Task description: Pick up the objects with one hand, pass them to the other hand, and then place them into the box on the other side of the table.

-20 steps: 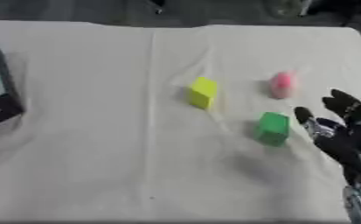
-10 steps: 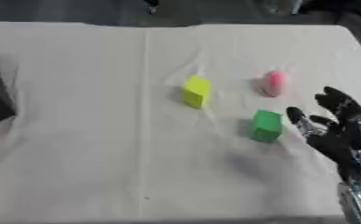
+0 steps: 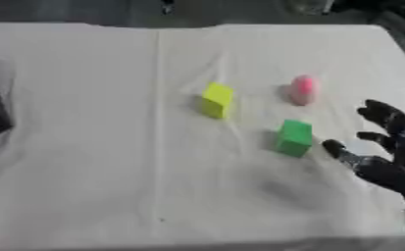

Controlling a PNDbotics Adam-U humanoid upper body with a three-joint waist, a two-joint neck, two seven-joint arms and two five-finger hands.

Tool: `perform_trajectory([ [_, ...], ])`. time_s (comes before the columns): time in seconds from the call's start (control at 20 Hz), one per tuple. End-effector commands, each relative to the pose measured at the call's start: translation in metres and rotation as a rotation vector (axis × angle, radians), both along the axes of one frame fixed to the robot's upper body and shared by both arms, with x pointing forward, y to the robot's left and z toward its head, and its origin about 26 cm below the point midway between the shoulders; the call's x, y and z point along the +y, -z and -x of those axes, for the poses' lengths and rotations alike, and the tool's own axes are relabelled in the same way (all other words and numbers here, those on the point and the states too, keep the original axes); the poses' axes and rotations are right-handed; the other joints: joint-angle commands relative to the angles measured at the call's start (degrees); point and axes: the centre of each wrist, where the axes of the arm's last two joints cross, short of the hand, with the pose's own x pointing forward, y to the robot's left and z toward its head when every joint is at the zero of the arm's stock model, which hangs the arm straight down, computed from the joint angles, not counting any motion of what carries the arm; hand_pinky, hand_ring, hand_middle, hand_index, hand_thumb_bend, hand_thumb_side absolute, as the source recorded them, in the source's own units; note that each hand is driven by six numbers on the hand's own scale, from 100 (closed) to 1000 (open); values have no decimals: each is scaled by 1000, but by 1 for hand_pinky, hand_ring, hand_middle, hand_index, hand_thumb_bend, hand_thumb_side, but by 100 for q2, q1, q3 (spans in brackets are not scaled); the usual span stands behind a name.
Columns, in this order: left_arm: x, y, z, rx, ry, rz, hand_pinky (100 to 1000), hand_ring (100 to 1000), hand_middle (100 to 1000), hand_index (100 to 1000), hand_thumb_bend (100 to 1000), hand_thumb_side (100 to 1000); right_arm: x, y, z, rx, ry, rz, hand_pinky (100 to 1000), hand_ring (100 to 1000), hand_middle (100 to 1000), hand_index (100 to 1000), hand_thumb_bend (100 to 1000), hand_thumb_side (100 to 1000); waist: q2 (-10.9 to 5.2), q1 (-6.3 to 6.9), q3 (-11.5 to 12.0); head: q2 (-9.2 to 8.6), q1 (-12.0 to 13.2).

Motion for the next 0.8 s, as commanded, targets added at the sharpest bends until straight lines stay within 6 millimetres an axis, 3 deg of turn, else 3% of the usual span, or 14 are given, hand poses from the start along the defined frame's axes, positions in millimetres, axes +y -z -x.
perform_trajectory([
  [0.05,7,-17,3,-39,-15,-36,714,773,871,811,851,421,-8,-18,0,39,-59,122,757,921,797,871,671,239,-120,77,-17,14,-2],
  [0.45,11,-19,4,-28,-24,-59,714,772,869,809,852,421,-14,-66,-14,130,-157,326,774,920,813,878,662,260,-183,57,-16,33,-89],
  [0.8,13,-19,4,-21,-27,-68,713,772,867,809,853,420,-8,-111,-29,149,-204,377,776,920,815,881,662,261,-217,13,15,36,-129],
])
